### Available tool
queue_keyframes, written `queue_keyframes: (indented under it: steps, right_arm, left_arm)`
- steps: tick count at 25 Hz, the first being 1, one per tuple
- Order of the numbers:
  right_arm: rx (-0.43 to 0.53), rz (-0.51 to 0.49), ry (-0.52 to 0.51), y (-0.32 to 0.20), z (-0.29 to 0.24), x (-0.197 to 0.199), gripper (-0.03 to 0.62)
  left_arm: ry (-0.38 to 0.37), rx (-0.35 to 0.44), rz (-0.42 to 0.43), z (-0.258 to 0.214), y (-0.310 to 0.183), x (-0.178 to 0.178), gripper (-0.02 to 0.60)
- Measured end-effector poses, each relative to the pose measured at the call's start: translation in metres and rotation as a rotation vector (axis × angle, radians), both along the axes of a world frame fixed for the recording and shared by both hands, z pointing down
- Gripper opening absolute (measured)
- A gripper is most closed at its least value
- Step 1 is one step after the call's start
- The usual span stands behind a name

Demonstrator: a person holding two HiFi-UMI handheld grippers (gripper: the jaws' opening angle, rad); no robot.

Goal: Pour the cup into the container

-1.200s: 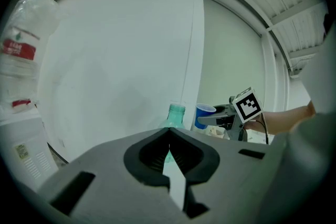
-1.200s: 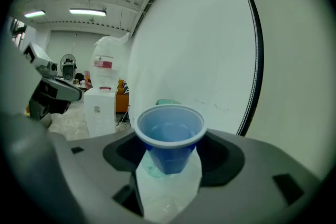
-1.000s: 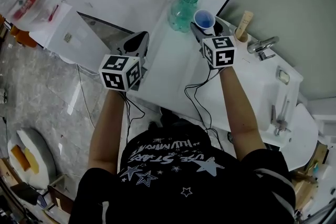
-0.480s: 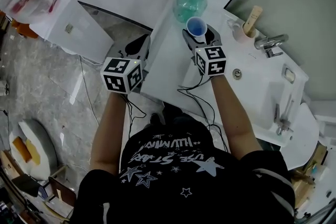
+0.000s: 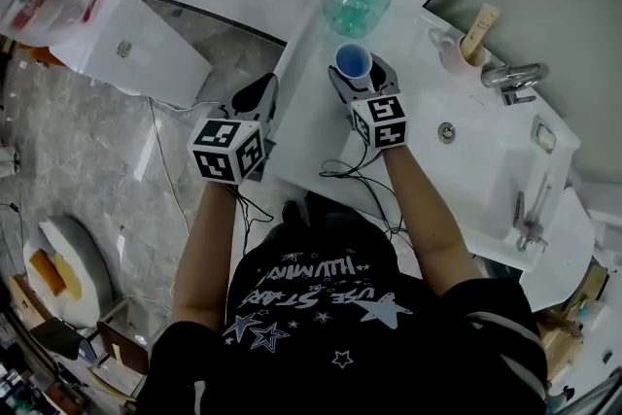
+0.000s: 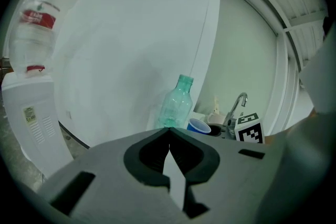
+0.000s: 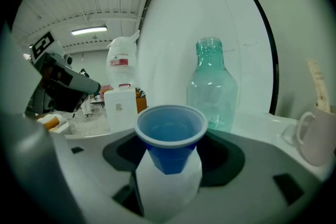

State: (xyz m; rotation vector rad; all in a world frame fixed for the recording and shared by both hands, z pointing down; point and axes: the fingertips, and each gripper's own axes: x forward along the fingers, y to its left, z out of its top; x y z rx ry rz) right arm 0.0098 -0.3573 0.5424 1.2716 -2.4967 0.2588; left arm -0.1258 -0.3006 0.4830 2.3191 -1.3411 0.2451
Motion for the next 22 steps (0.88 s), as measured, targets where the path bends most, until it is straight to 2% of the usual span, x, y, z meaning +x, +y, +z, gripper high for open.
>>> queue_keyframes:
  steps: [7, 22]
  right_arm:
    - [-0.012, -0.044, 0.041, 0.001, 0.022, -0.012, 0.301]
    - [-0.034, -0.042, 0.07, 0.002, 0.035, -0.018, 0.302]
  left_arm:
    - [-0.002, -0.043, -0.008, 0.019, 0.006, -0.003, 0.011]
    - [-0.012, -0.063, 0.008, 0.025, 0.016, -0.005, 0.012]
